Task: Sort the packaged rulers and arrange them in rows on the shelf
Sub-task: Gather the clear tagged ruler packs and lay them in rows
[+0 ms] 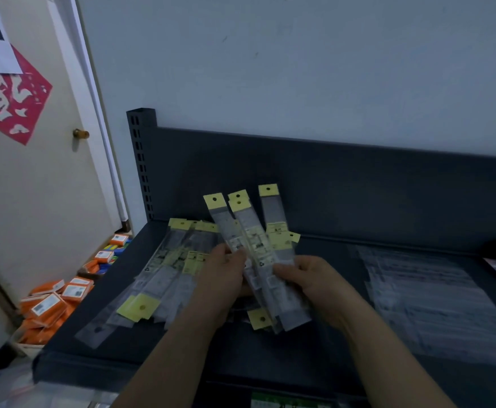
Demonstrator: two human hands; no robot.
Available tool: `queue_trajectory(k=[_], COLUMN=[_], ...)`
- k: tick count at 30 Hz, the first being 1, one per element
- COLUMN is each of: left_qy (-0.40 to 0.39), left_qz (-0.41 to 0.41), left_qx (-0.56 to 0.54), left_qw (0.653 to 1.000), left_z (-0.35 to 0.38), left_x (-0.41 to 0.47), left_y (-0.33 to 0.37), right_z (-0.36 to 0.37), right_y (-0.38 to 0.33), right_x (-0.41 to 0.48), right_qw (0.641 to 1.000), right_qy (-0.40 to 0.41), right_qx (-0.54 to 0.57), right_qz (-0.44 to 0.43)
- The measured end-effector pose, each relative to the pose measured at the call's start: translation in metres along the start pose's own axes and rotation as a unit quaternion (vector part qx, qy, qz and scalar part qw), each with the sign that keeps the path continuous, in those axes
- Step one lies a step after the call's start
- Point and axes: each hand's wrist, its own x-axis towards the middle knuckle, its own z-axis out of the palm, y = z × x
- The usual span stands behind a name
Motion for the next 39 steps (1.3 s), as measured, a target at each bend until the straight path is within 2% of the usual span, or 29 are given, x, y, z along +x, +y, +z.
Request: queue_trajectory(k=[4,7,13,21,24,27,29,30,32,35,37,39], left_qy=[0.036,0.052,0.032,0.005,-0.026,0.013,0.048,0.055,0.057,0.053,0.039,0.027], left_qz=[0.057,0.049,0.053,0.023,0.003,0.000,-0.011,-0.019,-0.029,-0.032,-0.045,-0.060], left_qx=[0.053,0.021,-0.029,-0.100,-0.077,-0.053,-0.073,-0.090,-0.109,-0.094,-0.095,-0.095], left_qw=[0.996,0.997,0.998,0.995,0.997,0.999,0.996,0.994,0.992,0.994,0.994,0.993], left_z=[0.002,-0.001,-0.004,-0.004,-0.001,-0.004,-0.011,-0.015,-0.021,-0.025,-0.024,-0.023], left_x=[-0.001,-0.002,-0.006,-0.008,-0.008,-0.005,0.000,0.003,0.007,0.011,0.011,0.010], left_y=[-0.004,-0.003,0.000,0.003,0.003,0.004,0.007,0.008,0.008,0.005,0.003,0.002], right_z=[0.007,0.005,0.011,0.013,0.017,0.012,-0.001,-0.008,-0.015,-0.023,-0.039,-0.059], right_y=[0.007,0.011,0.012,0.013,0.011,0.006,0.007,0.009,0.014,0.014,0.014,0.015], right_x=[-0.001,0.002,0.003,0.008,0.009,0.010,0.017,0.021,0.024,0.020,0.015,0.012], right_qw=[0.995,0.989,0.996,0.996,0.993,0.988,0.956,0.929,0.881,0.845,0.840,0.850], right_qy=[-0.044,-0.013,-0.029,-0.038,-0.059,-0.025,0.044,0.045,-0.017,-0.060,-0.030,0.005], right_qx=[-0.077,-0.132,-0.044,-0.017,-0.039,-0.118,-0.271,-0.353,-0.464,-0.524,-0.534,-0.520], right_qz=[-0.038,-0.058,-0.074,-0.083,-0.097,-0.096,-0.106,-0.103,-0.088,-0.084,-0.091,-0.082])
